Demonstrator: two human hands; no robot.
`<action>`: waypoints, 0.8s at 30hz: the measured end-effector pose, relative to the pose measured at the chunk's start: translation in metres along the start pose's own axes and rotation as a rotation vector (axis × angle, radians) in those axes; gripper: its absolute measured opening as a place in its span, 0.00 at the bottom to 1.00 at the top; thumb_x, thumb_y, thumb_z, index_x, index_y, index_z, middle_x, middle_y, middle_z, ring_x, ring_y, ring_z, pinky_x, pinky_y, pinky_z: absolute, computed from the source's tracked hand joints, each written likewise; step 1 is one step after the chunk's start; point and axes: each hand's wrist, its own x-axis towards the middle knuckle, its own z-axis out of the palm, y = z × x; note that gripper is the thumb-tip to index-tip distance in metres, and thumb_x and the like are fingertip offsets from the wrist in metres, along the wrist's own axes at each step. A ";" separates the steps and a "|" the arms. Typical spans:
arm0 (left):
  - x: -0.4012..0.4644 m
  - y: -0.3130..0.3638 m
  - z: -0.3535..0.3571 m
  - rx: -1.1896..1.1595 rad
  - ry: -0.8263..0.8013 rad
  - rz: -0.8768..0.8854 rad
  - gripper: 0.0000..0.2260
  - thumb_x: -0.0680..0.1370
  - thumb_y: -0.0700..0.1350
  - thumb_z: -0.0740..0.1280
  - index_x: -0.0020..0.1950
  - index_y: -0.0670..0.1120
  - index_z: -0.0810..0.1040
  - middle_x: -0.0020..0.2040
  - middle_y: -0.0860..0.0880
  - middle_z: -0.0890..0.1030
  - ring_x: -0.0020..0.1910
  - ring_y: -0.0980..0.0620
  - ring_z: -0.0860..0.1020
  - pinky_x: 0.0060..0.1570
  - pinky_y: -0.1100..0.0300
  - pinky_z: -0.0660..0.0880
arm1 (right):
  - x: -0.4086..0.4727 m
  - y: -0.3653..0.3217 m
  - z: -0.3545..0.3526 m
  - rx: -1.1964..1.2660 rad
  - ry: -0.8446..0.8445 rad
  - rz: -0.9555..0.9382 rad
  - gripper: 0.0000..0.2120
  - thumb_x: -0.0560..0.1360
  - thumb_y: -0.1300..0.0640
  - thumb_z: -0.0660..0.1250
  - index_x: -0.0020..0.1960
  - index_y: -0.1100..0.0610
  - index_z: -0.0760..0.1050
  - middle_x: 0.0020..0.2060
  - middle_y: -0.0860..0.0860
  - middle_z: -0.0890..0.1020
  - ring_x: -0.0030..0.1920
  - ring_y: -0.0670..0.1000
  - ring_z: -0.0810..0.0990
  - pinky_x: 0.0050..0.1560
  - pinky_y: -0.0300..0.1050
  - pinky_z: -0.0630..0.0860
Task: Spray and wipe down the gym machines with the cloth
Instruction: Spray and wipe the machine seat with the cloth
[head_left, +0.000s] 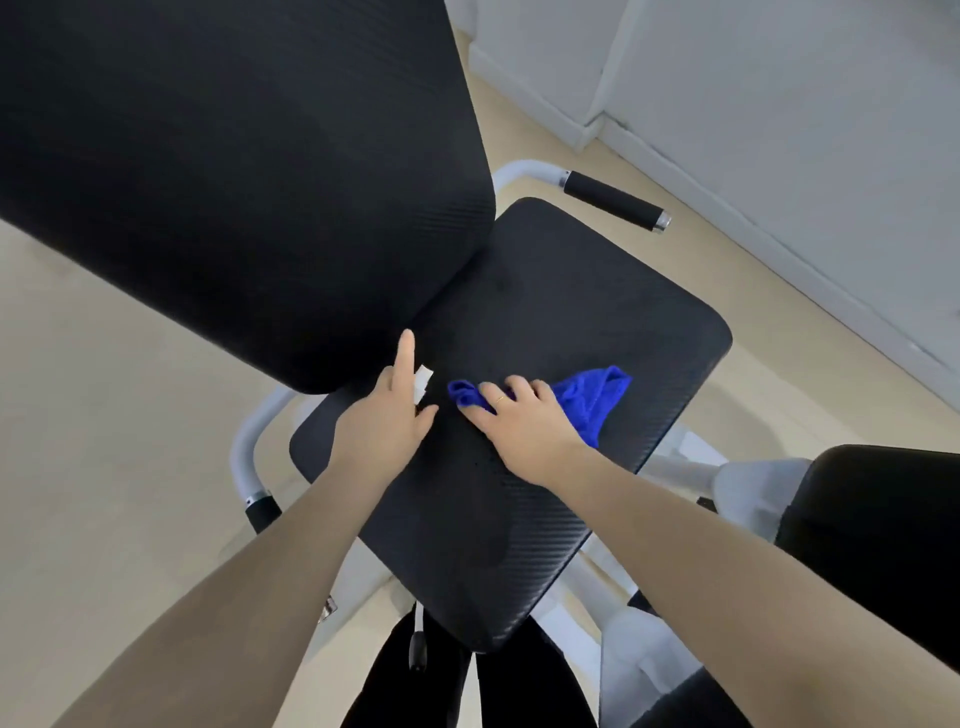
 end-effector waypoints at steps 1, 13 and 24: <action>0.005 0.000 0.002 -0.021 -0.001 -0.005 0.33 0.78 0.51 0.63 0.77 0.48 0.48 0.69 0.48 0.68 0.48 0.45 0.79 0.40 0.52 0.75 | 0.005 0.001 0.002 -0.035 -0.028 -0.042 0.28 0.76 0.59 0.60 0.74 0.50 0.56 0.69 0.54 0.64 0.63 0.60 0.67 0.60 0.55 0.66; 0.069 0.016 0.022 -0.200 -0.073 -0.042 0.25 0.75 0.51 0.69 0.67 0.43 0.66 0.75 0.53 0.58 0.54 0.47 0.77 0.46 0.54 0.74 | 0.079 0.056 -0.016 0.019 0.067 0.319 0.19 0.77 0.61 0.55 0.68 0.58 0.65 0.63 0.60 0.67 0.55 0.60 0.70 0.49 0.51 0.70; 0.079 0.014 0.032 -0.134 -0.032 -0.043 0.19 0.73 0.53 0.69 0.57 0.43 0.70 0.76 0.59 0.56 0.46 0.49 0.79 0.37 0.53 0.77 | 0.128 0.139 -0.028 0.192 0.173 0.652 0.19 0.81 0.55 0.53 0.68 0.62 0.61 0.64 0.62 0.66 0.61 0.62 0.67 0.56 0.53 0.67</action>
